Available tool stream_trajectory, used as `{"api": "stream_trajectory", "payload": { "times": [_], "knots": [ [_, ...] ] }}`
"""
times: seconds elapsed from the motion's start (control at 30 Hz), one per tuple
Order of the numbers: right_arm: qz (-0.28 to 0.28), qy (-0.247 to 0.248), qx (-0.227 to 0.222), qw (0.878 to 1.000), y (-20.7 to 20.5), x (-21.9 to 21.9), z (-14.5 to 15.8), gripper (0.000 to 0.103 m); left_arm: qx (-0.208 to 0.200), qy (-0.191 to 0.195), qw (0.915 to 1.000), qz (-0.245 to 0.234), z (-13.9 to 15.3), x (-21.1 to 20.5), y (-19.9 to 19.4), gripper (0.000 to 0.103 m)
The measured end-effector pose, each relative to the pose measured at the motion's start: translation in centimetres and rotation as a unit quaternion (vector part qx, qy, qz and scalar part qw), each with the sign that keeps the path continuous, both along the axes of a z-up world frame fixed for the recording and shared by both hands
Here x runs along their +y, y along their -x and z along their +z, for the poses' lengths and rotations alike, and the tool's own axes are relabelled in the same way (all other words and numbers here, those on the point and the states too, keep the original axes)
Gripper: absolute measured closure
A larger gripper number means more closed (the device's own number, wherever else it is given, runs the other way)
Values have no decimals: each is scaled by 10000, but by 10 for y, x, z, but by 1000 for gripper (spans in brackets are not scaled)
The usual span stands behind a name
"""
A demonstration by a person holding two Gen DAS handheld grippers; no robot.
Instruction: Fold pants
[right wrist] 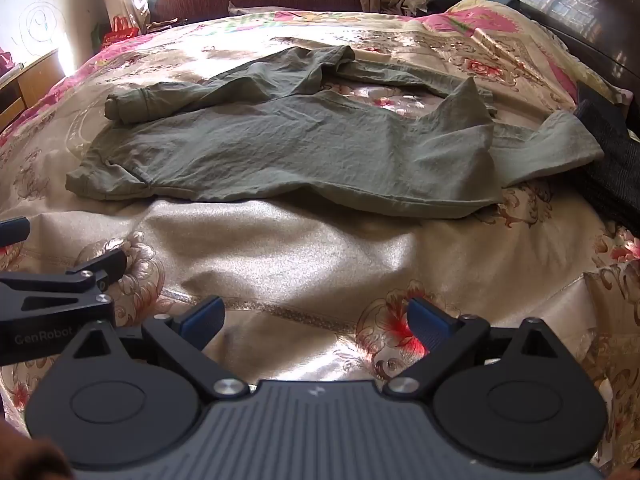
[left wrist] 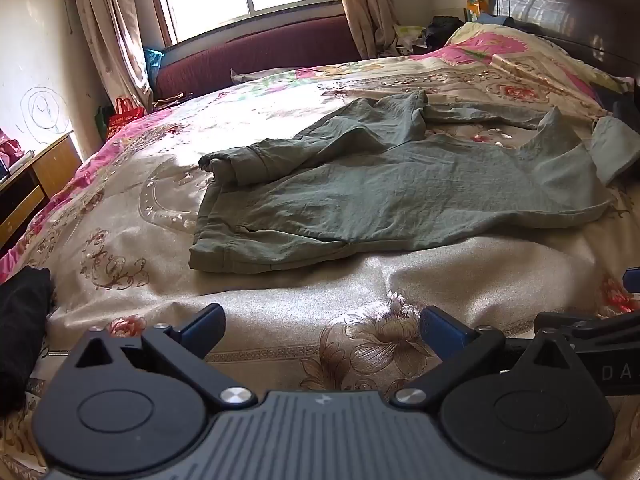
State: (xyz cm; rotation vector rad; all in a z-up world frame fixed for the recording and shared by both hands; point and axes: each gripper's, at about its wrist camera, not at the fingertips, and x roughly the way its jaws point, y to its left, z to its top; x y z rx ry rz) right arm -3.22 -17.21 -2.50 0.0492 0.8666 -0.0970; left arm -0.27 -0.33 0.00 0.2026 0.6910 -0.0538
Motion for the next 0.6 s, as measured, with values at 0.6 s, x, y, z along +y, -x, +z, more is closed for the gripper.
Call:
{"api": "stream_trajectory", "payload": {
  "times": [0.6],
  "knots": [
    [0,-17,32,10000,0,0,-1,5,-10,-6,10000,-2,0,0,0,0]
  ]
}}
